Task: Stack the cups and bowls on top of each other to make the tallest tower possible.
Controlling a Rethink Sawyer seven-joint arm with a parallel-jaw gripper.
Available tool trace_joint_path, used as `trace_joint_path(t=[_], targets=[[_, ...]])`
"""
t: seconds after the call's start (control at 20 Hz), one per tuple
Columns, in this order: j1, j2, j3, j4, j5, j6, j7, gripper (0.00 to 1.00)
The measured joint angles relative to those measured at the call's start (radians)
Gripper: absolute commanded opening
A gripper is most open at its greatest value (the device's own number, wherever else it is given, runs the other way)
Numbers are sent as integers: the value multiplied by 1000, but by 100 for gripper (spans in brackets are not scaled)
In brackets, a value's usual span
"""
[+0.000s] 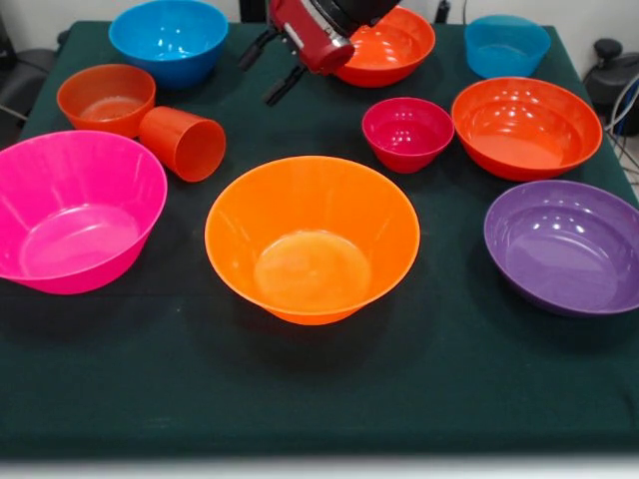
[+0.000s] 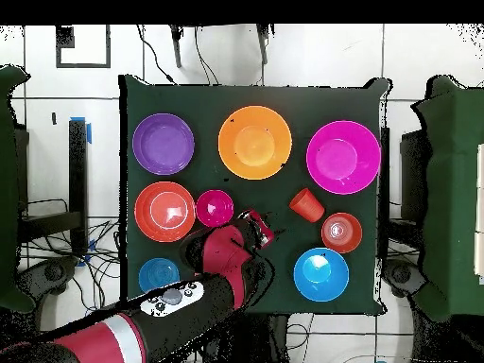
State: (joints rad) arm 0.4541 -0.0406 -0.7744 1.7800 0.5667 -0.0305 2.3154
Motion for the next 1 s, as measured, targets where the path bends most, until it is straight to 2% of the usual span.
trace_joint_path(t=[0.2,0.65,1.0], targets=[[12,13,-33,0,16,24,0,100],[67,50,-147,0,62,152,0,100],[81,75,-180,-1,72,171,0,100]])
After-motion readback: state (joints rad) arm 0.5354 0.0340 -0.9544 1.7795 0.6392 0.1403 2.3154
